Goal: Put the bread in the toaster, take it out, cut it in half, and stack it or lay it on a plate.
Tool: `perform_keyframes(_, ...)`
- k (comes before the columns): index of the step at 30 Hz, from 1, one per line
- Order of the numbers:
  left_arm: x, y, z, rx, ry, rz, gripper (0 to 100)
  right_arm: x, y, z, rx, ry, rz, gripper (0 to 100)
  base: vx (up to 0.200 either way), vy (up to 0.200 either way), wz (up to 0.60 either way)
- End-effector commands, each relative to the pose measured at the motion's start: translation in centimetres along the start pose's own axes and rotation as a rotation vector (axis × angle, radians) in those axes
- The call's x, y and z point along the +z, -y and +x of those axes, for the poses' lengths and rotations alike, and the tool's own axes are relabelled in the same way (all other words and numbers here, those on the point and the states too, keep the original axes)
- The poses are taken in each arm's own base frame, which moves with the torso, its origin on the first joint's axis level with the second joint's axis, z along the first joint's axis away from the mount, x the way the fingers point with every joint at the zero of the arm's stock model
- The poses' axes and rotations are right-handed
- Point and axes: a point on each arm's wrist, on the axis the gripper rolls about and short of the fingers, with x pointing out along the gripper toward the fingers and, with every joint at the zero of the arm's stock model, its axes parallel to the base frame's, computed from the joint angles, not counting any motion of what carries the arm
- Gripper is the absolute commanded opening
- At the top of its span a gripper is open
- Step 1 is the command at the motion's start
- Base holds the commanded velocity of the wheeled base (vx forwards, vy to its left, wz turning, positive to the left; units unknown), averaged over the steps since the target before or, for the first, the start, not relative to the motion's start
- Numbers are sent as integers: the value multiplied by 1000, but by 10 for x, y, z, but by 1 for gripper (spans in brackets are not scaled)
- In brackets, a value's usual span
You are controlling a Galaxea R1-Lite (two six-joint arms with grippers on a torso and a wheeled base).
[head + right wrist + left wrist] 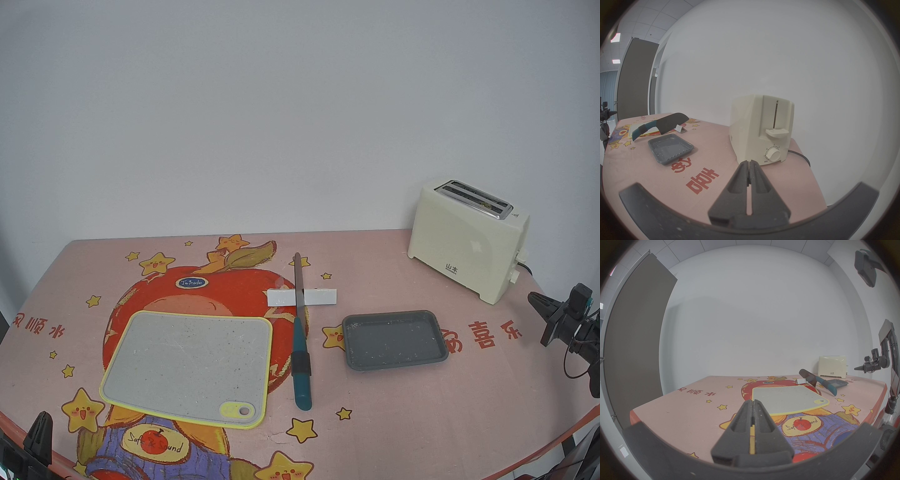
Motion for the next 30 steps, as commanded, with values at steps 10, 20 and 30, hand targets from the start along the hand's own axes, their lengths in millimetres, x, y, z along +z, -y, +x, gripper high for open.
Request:
perform_keyframes(10, -5, 0, 1, 1, -10, 0, 0, 0, -1, -1, 1, 2, -1, 0, 0, 0, 0)
perform_keyframes(20, -5, 0, 1, 1, -10, 0, 0, 0, -2, -2, 3, -2, -1, 0, 0, 0, 0)
perform_keyframes(30, -5, 0, 1, 1, -10, 0, 0, -3, -1, 1, 8, -14, 8, 0, 0, 0, 0)
